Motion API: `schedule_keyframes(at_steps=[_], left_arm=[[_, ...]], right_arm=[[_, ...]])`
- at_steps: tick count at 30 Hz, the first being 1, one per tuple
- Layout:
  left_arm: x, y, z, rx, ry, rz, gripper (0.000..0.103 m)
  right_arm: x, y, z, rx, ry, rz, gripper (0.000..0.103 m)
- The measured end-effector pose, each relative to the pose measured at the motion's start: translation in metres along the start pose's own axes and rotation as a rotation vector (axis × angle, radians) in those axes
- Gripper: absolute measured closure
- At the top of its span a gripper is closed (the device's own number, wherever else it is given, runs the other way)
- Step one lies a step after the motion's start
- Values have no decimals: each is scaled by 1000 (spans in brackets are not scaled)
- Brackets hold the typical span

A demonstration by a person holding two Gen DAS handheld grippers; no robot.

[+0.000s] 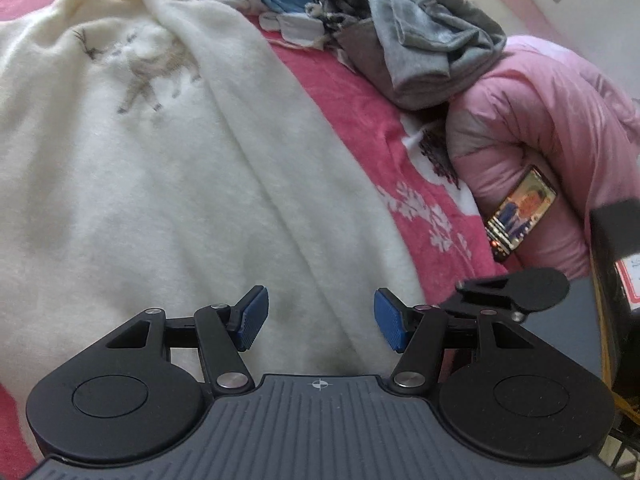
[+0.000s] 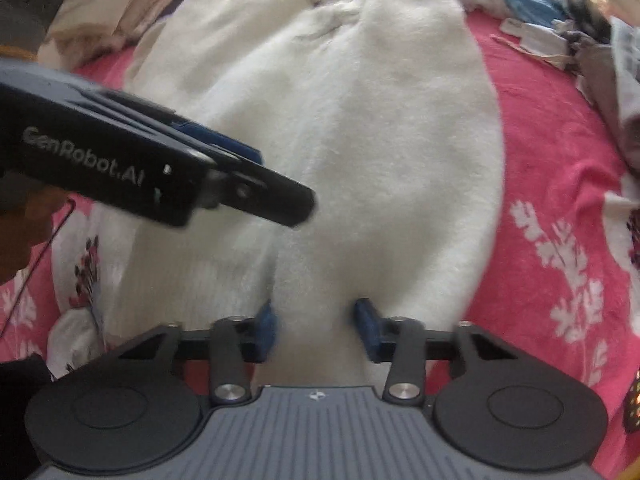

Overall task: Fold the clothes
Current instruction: 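Grasp the blanket edge with the right gripper and pull it flat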

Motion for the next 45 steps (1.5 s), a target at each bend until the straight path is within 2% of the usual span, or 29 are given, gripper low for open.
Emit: schedule_keyframes(at_steps=[3,10,13,16,18,21,24,29,33,37,39,42,45], left_arm=[[-6,0,-3,5,24,24,44],[-2,3,-9,1,69,25,44],[3,3,-7,23,94,22,44],[10,3,-6,40,111,6,44],[13,3,-4,51,114,2,44],[16,4,-3,62,118,0,44],[19,7,0,75,127,2,44],[23,16,1,88,148,18,44],[29,27,0,69,147,34,44],[37,36,-3,42,128,46,44],[41,40,-4,34,120,51,44],[43,45,-4,23,106,65,43],[45,51,-4,14,83,68,43]], right_arm=[[-22,-6,8,59,30,64,84],[-69,-12,33,155,49,191,85],[-67,-14,55,233,107,205,86],[-58,-26,81,362,204,199,86],[-51,-33,97,428,207,195,88],[-42,-35,102,412,140,191,92],[-36,-29,97,346,22,202,95],[-77,9,110,206,-270,383,96],[-124,69,140,98,-487,527,96],[-168,144,168,-5,-705,654,96],[-180,182,185,-29,-804,684,96],[-188,232,220,-1,-878,690,97],[-181,267,257,62,-945,672,97]])
Point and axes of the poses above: each gripper's, at about its wrist camera, not at the fingertips, and x roughly the way its jaws point, z to its right, y to its top, the point moved 4 cm from there along x, roughly the way its jaws point, and after that the axes turned 12 degrees about -z, right-handed, at the moved point
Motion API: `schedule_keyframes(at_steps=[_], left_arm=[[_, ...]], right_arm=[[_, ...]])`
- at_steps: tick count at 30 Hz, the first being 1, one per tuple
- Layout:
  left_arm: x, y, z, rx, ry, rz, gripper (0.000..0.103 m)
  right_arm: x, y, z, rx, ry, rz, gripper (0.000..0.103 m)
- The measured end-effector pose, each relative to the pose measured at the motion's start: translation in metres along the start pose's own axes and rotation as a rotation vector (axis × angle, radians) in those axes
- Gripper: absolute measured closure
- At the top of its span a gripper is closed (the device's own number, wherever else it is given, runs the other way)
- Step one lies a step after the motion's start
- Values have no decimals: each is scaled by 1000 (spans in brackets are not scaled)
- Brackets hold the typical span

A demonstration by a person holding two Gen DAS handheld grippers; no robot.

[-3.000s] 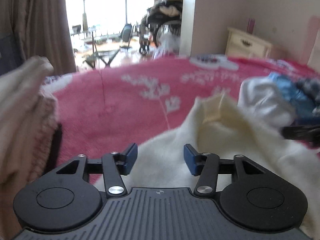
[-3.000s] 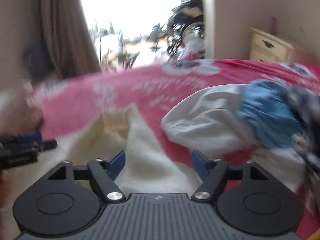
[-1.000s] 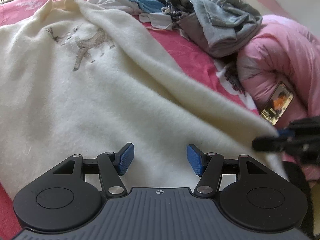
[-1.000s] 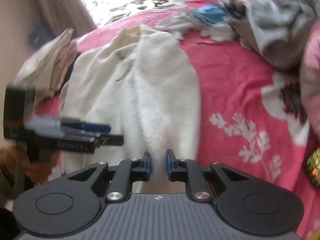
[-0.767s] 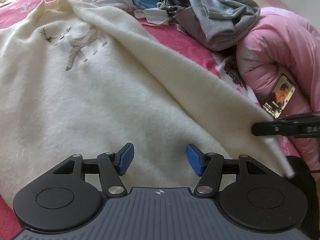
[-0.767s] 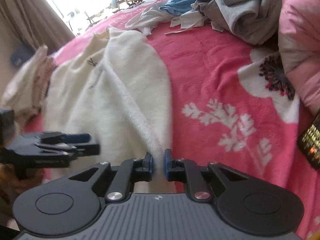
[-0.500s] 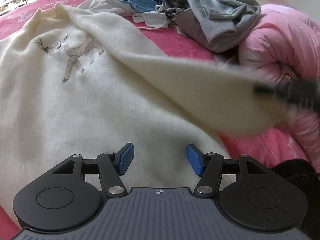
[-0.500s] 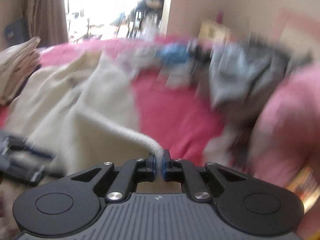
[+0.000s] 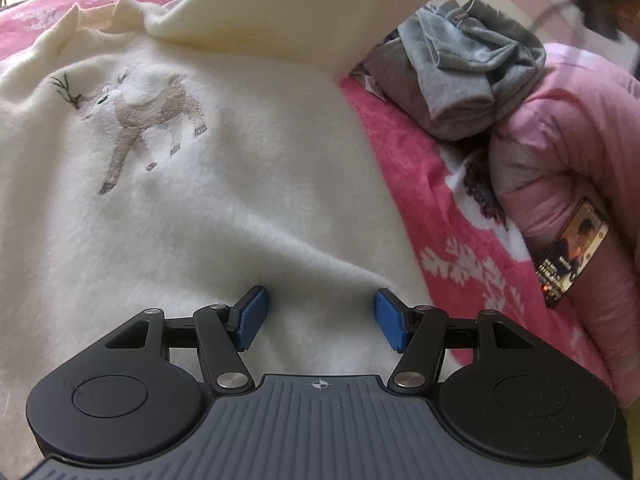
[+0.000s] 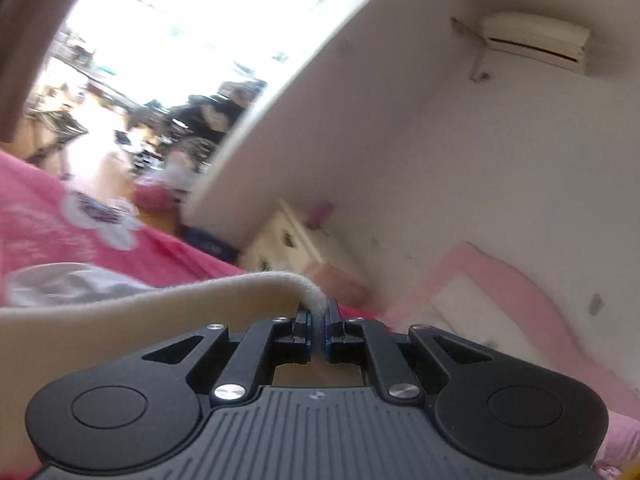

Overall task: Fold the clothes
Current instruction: 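Grasp the blanket edge with the right gripper and pull it flat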

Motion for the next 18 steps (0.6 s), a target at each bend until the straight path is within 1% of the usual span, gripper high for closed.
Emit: schedule_keyframes(at_steps=[2,4,6,8,9,10,11,12,13,15,18], left_arm=[[1,4,0,-4,-12,3,43],[3,6,-1,-7,-24,4,43],[5,8,0,-8,-36,4,43],[7,9,1,-4,-40,4,43],[8,9,1,0,-40,5,43],[8,10,2,3,-40,6,43],[9,11,3,6,-39,6,43],[9,12,3,7,-39,7,43],[9,13,4,5,-39,8,43],[8,13,3,-5,-44,11,43],[7,15,2,-25,-55,17,43]], right_arm=[[35,1,1,17,-50,-39,97],[73,-3,2,53,-96,-96,97],[105,-13,3,110,-101,-163,97],[132,-30,0,150,-55,-248,95],[145,-40,-5,153,-4,-304,94],[154,-48,-11,143,38,-338,92],[162,-56,-16,128,70,-367,86],[163,-61,-20,94,64,-375,81],[160,-65,-23,63,47,-362,76],[145,-67,-22,16,28,-323,46],[109,-67,-14,-31,63,-285,40]])
Point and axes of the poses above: each gripper's, at about its wrist camera, not at the fingertips, and x roughly the way its jaws point, z to its right, y to its top, the point moved 4 cm from there along x, roughly the way its jaws point, and after that the axes turned 12 degrees about -z, right-handed, at the moved point
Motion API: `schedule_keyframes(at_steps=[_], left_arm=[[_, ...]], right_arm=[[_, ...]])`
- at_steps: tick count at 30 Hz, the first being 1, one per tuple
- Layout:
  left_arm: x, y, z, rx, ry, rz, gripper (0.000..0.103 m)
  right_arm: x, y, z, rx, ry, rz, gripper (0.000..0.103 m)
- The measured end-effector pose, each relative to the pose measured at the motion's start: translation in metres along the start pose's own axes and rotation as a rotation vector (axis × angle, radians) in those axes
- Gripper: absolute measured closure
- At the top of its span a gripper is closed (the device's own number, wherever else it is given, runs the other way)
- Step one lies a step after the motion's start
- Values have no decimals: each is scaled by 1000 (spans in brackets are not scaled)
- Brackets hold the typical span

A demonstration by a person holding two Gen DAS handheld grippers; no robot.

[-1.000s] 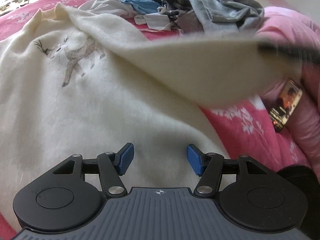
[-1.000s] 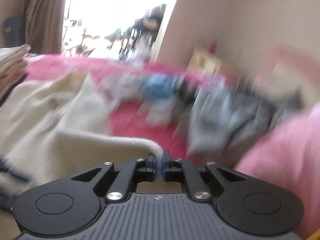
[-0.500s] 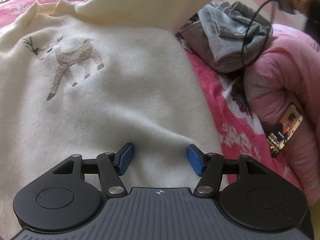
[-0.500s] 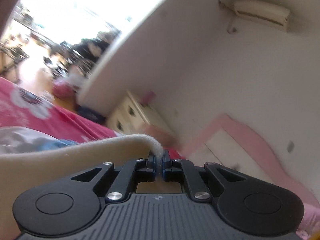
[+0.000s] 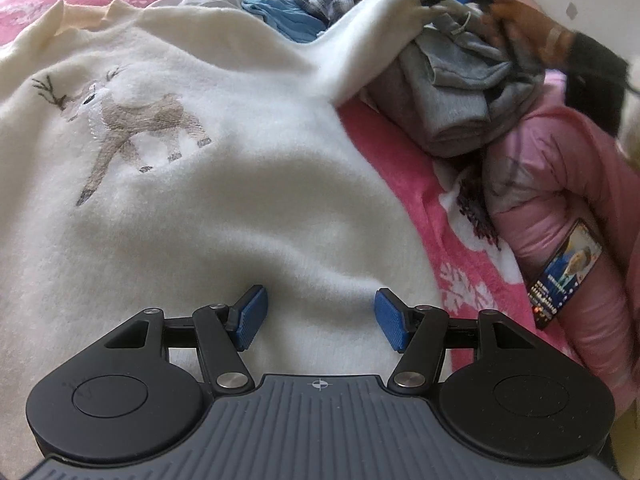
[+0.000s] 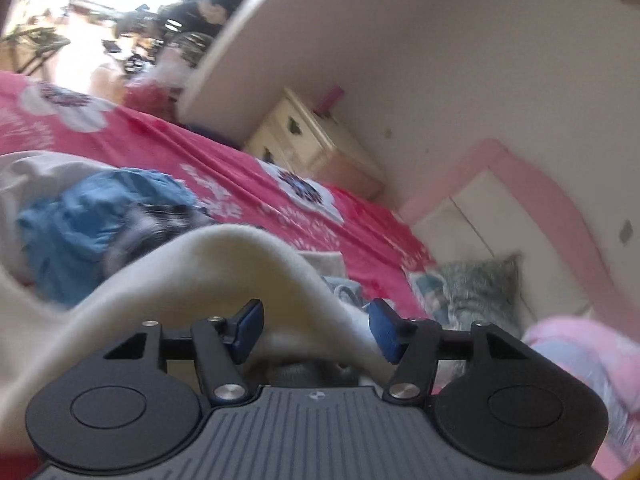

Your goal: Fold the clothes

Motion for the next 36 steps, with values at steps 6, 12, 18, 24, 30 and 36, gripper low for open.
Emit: schedule_keyframes(at_steps=[6,12,18,24,30,36], left_arm=[[-11,3,-4,-42,-11,34,43],[-37,3,-4,-61,-19,92,43],[-77,-7,-5,-54,3,156,43],[-127,-36,-36,-109,68,190,43],[-165,-82,-93,-225,210,180,43],[-185,-117,-156,-403,329,213,43]], right_arm=[[-84,-31,18,-31,81,41,33],[-166,-64,44,111,298,116,29],[-229,-88,47,209,550,194,29],[-264,-103,-9,191,888,158,29],[-285,-105,-147,-15,1183,33,29],[-308,-119,-301,-336,1214,-102,29]])
Point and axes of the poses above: each gripper's, at about its wrist camera, not at the fingertips, and x roughly the way its jaws point, z to its right, y to its top, the point moved 4 cm from there along x, roughly the way its jaws point, and after that the axes turned 12 degrees about -z, right-handed, at the moved point
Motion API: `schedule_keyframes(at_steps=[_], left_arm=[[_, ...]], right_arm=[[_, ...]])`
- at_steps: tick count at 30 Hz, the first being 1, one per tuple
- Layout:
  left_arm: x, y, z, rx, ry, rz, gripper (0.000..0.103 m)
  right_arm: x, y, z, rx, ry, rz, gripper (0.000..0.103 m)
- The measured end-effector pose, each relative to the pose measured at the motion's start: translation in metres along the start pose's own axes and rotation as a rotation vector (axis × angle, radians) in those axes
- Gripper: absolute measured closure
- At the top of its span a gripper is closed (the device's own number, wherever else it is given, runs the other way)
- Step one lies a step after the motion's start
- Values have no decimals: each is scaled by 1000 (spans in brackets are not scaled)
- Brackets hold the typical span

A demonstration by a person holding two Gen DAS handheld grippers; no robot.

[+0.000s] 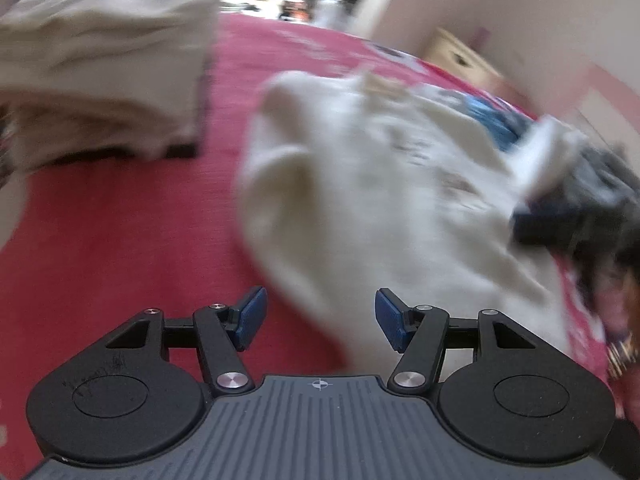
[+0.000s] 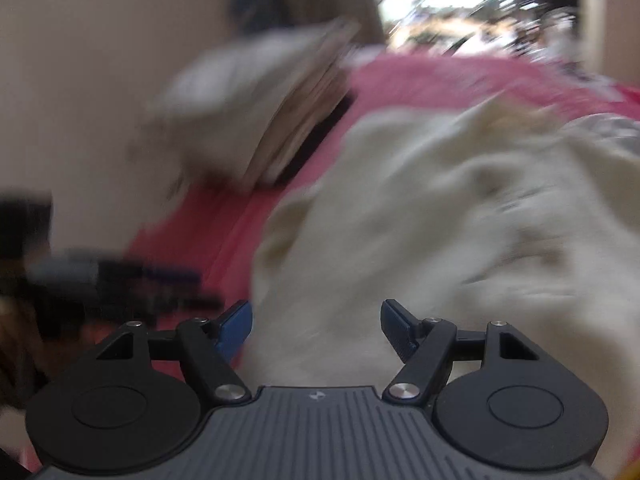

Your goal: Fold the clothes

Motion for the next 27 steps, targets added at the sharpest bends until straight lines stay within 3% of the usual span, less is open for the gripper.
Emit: schedule_keyframes(at_steps=[3,6,8,9,11,12,16,22,24,27], left_arm=[[5,-4,-26,-51,11,-11,43],[7,-14,-35,-37,-33,-36,43],[10,-20,-35,-13,-73,-54,43],[12,-23,-34,-1,-90,-63,43],[17,-26,-29,22,-114,-77,43],[19,-27,-25,38,-120,-79,43],[28,-33,-9,97,-144,-89,43],[42,-27,12,41,-263,-94,42],[45,-22,21,22,-307,-85,42],[50,-16,31,-14,-376,-81,33]], right_arm=[[44,-5,-31,-91,-48,-131,29],[67,-26,-49,-196,-139,-211,33],[72,-39,-54,-258,-206,-217,45],[69,-43,-52,-261,-211,-204,57],[56,-44,-42,-186,-183,-182,77],[47,-43,-35,-132,-174,-158,79],[7,-50,-3,23,-207,-49,81],[-30,-81,63,356,-24,81,84],[-31,-96,88,503,51,107,91],[-27,-119,119,633,11,114,99]])
Point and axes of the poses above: each gripper's, at about its wrist camera, not at the fingertips, and x roughly the way its jaws point, z to its right, y to its top, the point moved 4 cm from there along x, roughly the way its jaws point, and after that the axes turned 12 degrees about -z, right-handed, at the moved point
